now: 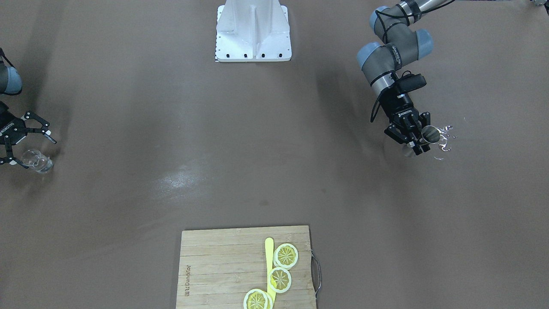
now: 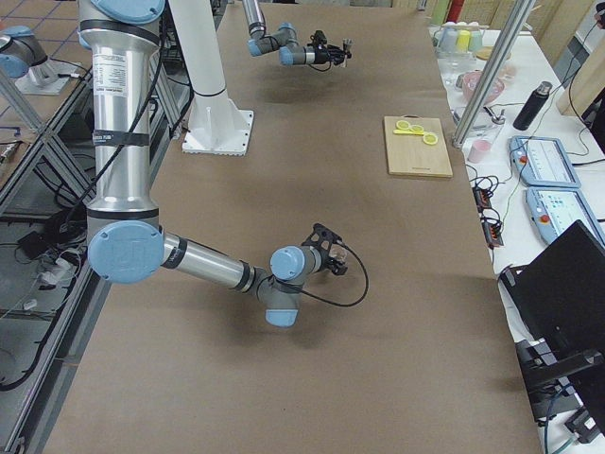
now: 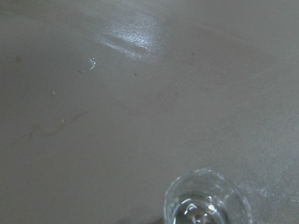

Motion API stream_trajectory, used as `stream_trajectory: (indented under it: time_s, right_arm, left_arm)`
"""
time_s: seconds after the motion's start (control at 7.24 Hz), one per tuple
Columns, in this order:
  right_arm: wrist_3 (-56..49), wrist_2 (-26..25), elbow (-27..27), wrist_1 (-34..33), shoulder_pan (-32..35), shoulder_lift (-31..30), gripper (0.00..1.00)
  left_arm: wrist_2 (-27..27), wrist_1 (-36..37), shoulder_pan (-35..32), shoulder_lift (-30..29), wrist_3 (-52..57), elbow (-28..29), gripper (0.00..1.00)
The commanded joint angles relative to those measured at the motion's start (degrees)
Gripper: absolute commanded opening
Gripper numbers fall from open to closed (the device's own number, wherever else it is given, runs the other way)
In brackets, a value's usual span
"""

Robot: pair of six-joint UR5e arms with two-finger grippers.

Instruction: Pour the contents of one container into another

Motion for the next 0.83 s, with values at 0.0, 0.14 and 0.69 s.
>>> stream_trajectory:
  time_s: [0.0, 0.14, 0.69]
  right_arm:
    - [-0.61, 2.72, 0.26, 0.4, 1.92, -1.5, 1.0]
    - [-0.88, 4.74, 0.35, 0.4, 3.07, -1.94, 1.0]
    - [-0.88, 14.76, -0.09, -2.83, 10.79, -3.96, 1.0]
  left_arm:
    - [-1.25, 5.51, -0.31, -0.56, -6.26, 0.52, 0.0]
    - [-1.25, 5.62, -0.31, -1.0, -7.32, 1.65, 0.0]
    - [-3.08, 5.88, -0.22, -1.53, -9.35, 3.07, 0.14]
